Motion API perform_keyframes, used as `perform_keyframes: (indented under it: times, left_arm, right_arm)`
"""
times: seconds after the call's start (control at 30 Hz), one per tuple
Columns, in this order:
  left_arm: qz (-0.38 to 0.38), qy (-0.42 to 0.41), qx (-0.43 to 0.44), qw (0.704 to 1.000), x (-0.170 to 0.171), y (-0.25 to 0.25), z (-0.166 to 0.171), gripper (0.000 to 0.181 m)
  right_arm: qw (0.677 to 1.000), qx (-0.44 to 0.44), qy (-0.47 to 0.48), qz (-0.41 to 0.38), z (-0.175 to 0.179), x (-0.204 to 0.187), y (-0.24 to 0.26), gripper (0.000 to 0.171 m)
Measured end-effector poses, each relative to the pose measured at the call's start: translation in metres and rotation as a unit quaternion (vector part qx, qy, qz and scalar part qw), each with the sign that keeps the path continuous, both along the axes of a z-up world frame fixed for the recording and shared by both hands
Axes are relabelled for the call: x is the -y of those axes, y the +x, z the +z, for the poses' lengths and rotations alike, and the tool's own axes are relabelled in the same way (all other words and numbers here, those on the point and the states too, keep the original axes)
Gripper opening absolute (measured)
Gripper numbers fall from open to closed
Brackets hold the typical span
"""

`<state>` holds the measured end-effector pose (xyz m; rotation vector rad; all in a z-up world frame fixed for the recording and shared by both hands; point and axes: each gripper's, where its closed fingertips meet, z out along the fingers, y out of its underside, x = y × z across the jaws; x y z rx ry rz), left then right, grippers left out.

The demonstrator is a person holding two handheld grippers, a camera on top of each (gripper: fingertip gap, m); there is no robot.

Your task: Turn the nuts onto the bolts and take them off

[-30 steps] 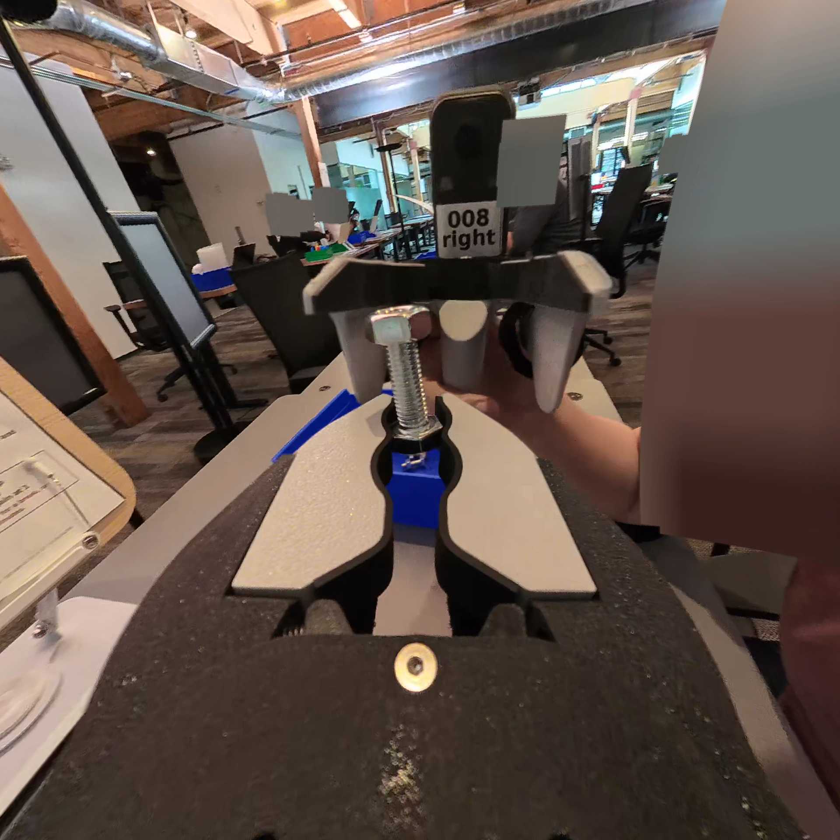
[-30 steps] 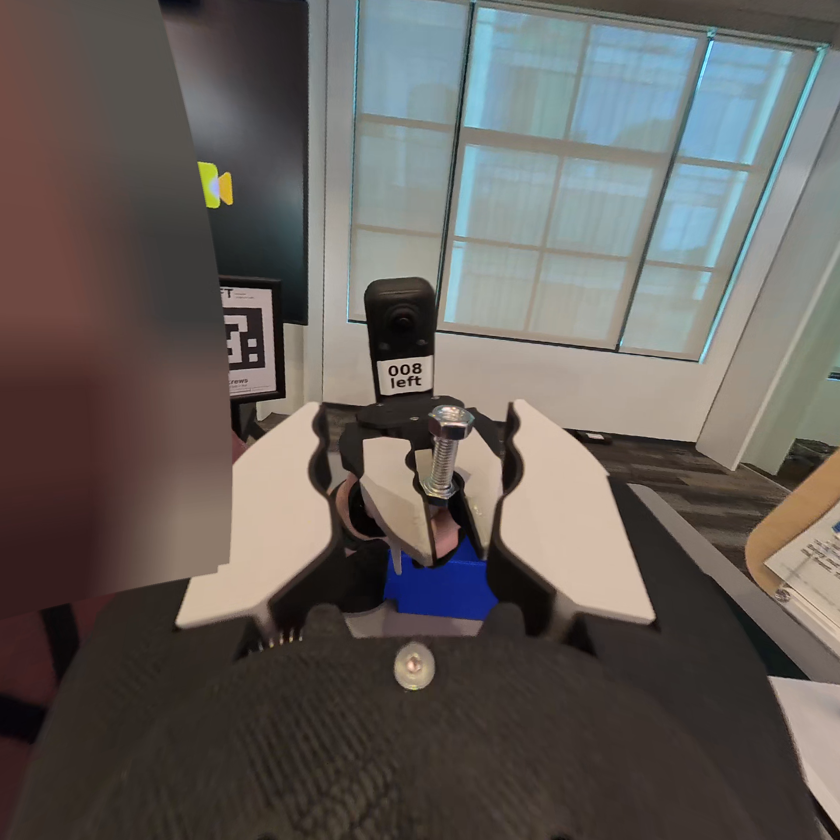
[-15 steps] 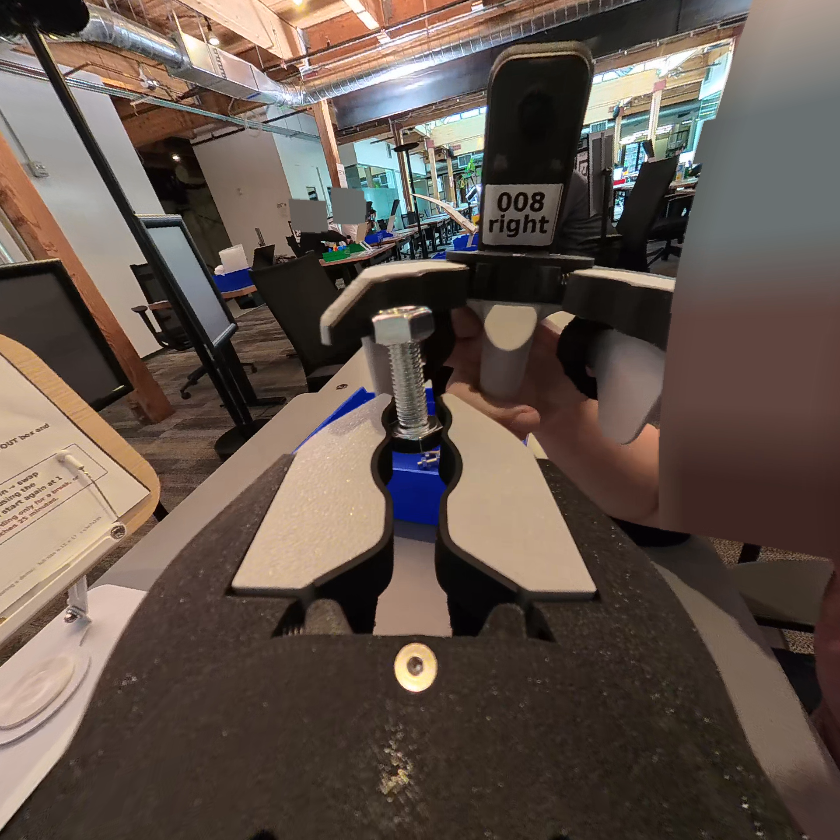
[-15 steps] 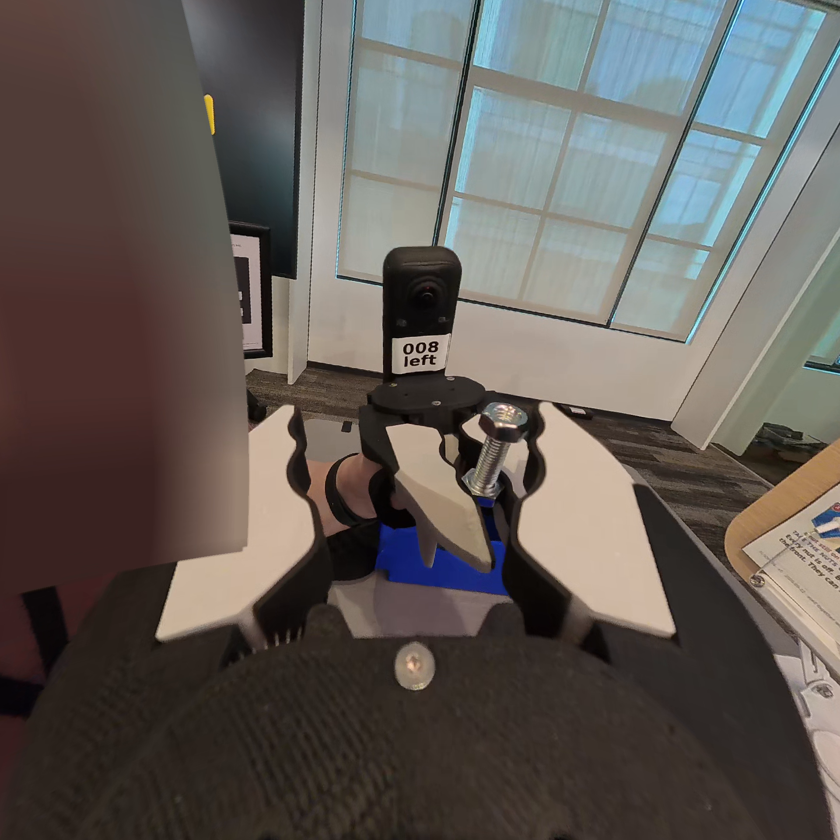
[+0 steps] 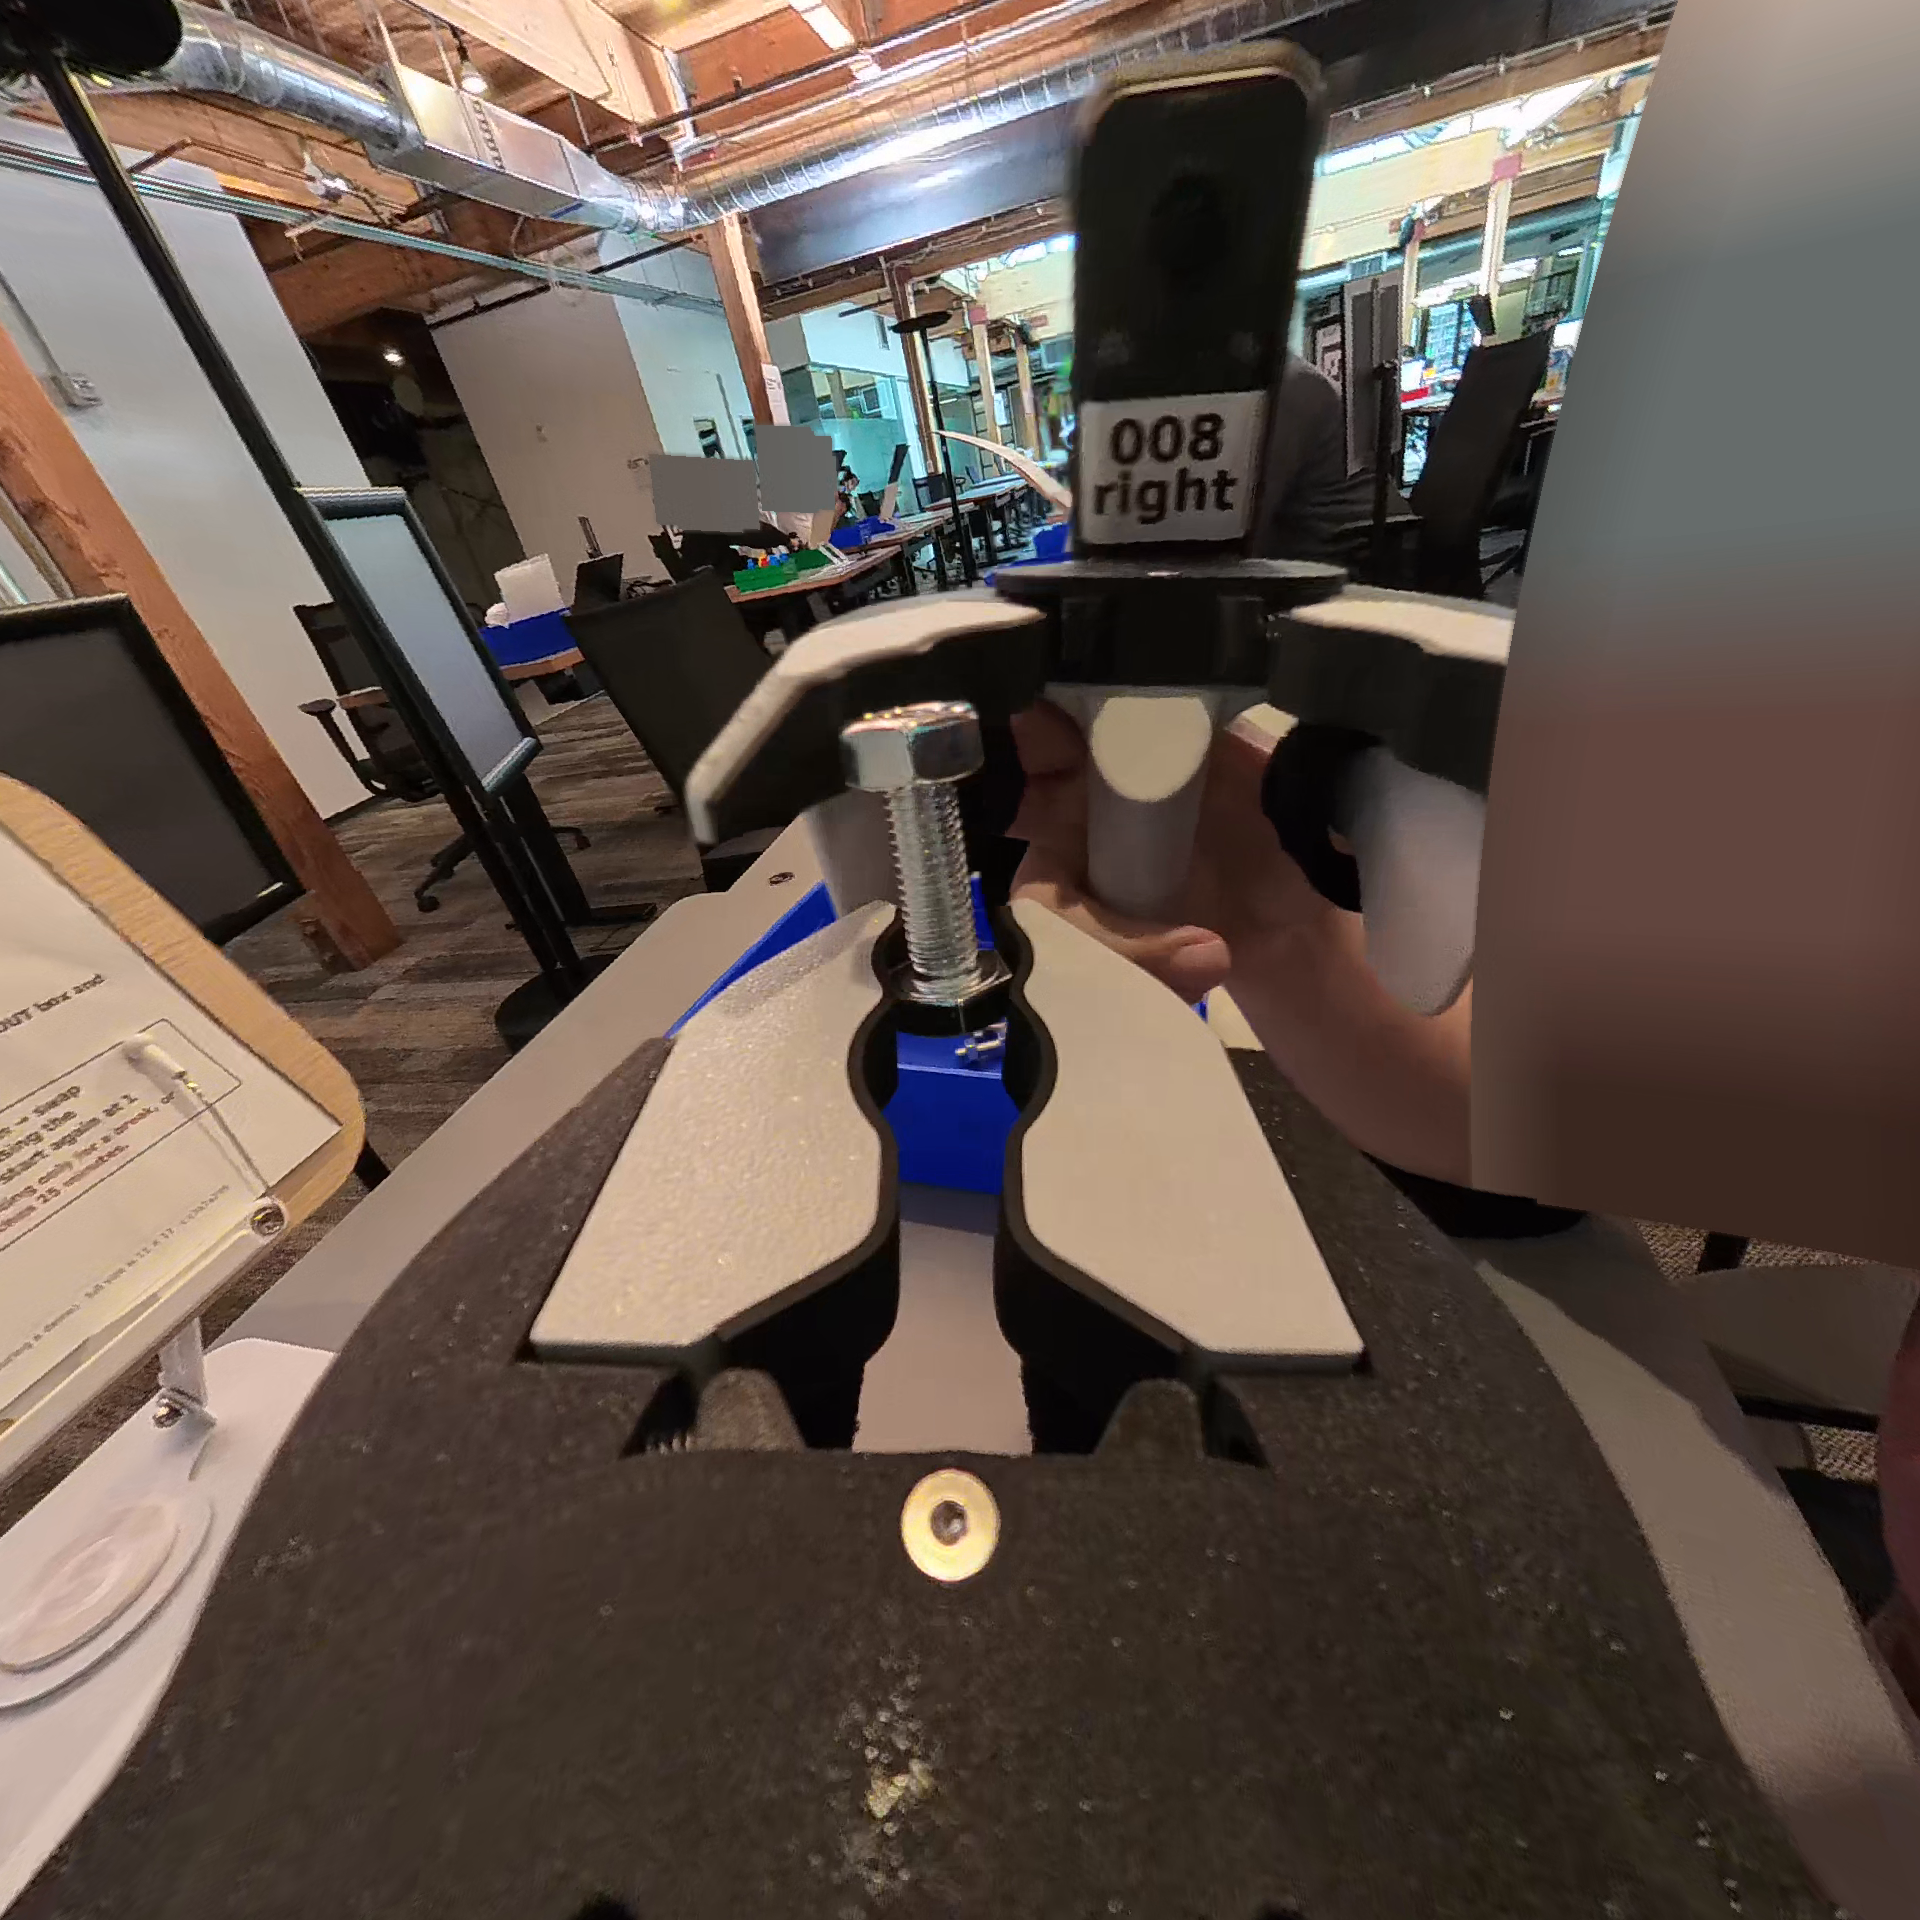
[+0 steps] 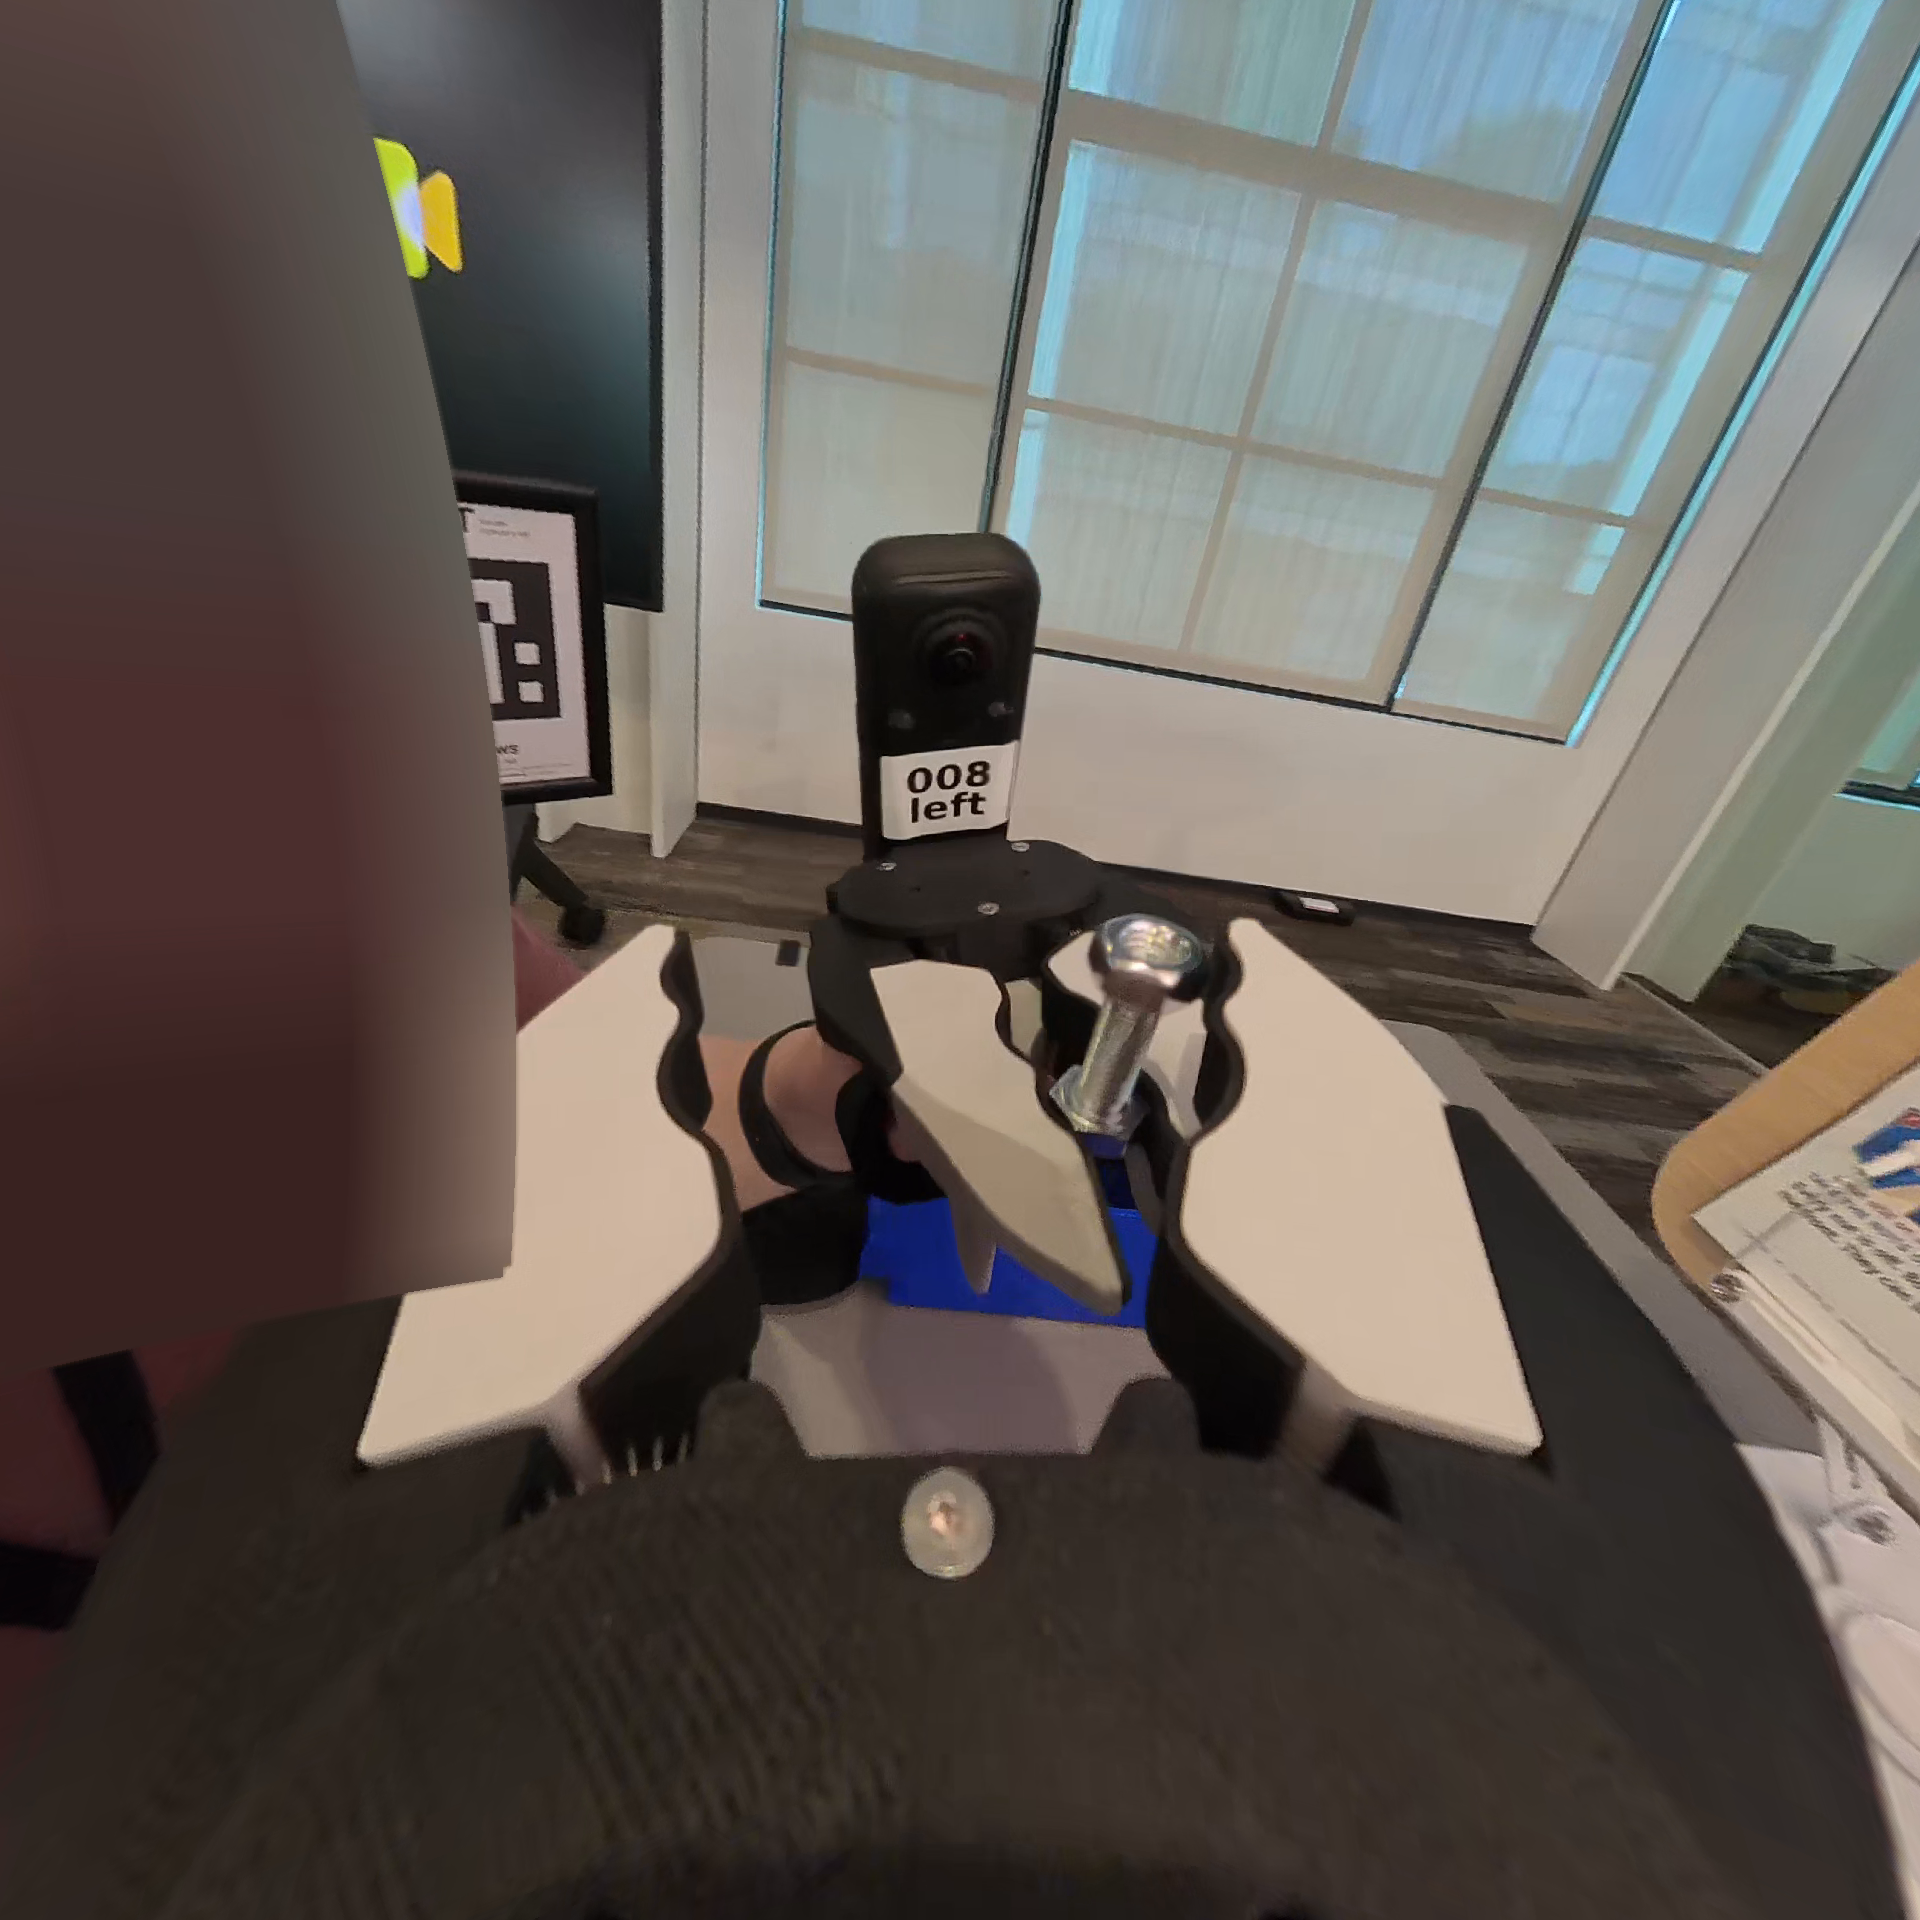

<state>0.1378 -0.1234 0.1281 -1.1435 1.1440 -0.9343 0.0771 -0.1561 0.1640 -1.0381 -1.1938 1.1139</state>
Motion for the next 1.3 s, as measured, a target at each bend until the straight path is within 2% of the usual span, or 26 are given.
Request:
perform_keyframes:
  times: [0.03,0.13,0.2,0.4,0.53,0.73,0.9,1.13,1.2,1.27,1.3]
  left_arm:
    - [0.007,-0.003,0.006,1.000,-0.003,-0.003,0.002,0.015]
    - [0.019,-0.011,0.018,1.000,-0.011,-0.011,0.007,0.015]
    - [0.029,-0.011,0.019,0.999,-0.014,-0.014,0.008,0.015]
    - [-0.008,-0.004,0.003,1.000,0.000,-0.002,0.001,0.015]
    - [-0.009,-0.001,-0.001,1.000,0.001,0.001,-0.001,0.015]
    - [0.035,-0.012,0.017,0.999,-0.018,-0.013,0.005,0.015]
    - [0.024,-0.019,0.010,0.999,-0.017,-0.011,0.003,0.015]
    - [0.036,-0.007,0.003,0.999,-0.019,-0.008,-0.001,0.015]
    - [0.045,-0.009,0.007,0.999,-0.023,-0.012,0.002,0.015]
    - [0.059,-0.011,0.008,0.998,-0.029,-0.017,0.003,0.015]
    - [0.064,-0.011,0.007,0.998,-0.031,-0.018,0.002,0.015]
  right_arm:
    - [1.000,0.000,0.004,-0.007,0.001,-0.001,0.002,0.092]
    - [1.000,0.000,-0.004,-0.010,0.005,0.000,0.007,0.092]
    - [1.000,-0.006,-0.008,-0.011,0.007,-0.003,0.011,0.084]
    - [0.998,-0.030,-0.048,-0.005,0.005,-0.011,0.003,0.090]
    - [0.999,-0.015,-0.047,0.011,-0.001,-0.005,-0.004,0.096]
    - [0.999,0.015,-0.022,-0.020,-0.001,-0.007,0.005,0.092]
    - [0.999,-0.010,-0.020,-0.041,0.004,-0.016,0.007,0.090]
    - [0.999,-0.012,-0.051,-0.009,0.003,-0.010,0.003,0.093]
    - [0.999,-0.002,-0.050,-0.014,0.003,-0.010,0.007,0.089]
    - [0.999,0.006,-0.041,-0.006,0.004,-0.006,0.012,0.079]
    - [0.999,0.003,-0.043,-0.007,0.006,-0.006,0.014,0.080]
